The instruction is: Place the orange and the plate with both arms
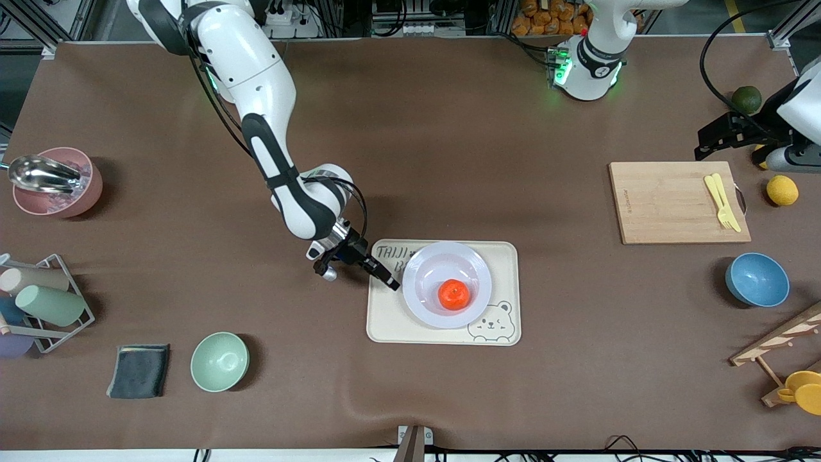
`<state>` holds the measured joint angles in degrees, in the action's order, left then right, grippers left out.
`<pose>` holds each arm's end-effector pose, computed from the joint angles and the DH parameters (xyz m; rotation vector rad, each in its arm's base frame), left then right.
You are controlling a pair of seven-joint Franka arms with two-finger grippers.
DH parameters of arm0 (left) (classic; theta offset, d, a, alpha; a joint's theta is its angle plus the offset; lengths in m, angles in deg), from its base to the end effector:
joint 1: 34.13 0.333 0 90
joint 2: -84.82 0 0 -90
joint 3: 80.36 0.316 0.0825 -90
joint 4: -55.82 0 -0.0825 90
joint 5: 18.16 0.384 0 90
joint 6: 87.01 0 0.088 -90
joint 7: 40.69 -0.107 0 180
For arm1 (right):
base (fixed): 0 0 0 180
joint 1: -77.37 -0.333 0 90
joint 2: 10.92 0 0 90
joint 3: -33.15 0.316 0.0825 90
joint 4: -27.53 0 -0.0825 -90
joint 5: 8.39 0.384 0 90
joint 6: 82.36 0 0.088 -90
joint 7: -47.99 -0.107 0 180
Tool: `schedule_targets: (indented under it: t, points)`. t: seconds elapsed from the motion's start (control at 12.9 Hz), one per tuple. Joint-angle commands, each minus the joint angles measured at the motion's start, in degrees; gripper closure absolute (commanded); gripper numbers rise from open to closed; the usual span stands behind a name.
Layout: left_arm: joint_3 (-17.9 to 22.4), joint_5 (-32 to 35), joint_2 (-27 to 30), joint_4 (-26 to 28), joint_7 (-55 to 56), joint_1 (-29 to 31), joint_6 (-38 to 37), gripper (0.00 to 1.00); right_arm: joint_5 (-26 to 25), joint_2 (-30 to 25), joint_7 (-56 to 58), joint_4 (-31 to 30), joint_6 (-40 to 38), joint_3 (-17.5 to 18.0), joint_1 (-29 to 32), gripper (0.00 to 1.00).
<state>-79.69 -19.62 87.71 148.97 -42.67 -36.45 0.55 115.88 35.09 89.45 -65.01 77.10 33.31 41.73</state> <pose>0.5334 -0.0180 0.6225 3.1129 -0.0994 -0.0733 0.5640 0.3608 0.1449 -2.0556 0.7557 -0.2636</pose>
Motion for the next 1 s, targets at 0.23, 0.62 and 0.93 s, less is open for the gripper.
schedule_targets:
  t: [0.23, 0.62, 0.93]
  points:
    - [-0.1, -1.2, 0.9, 0.0, 0.8, 0.4, -0.7, 0.00, -25.3, -1.2, -25.3, 0.7, 0.3, 0.9, 2.1, 0.63]
    - [0.0, -1.2, 0.9, 0.0, 0.8, 0.4, -0.7, 0.00, -29.1, -1.8, -25.5, 0.0, -5.7, 0.9, 6.1, 0.63]
    - [0.0, -1.2, 0.8, 0.0, 0.7, 0.4, -0.7, 0.00, -36.6, -2.8, -32.5, -0.1, -9.2, 0.9, 8.0, 0.63]
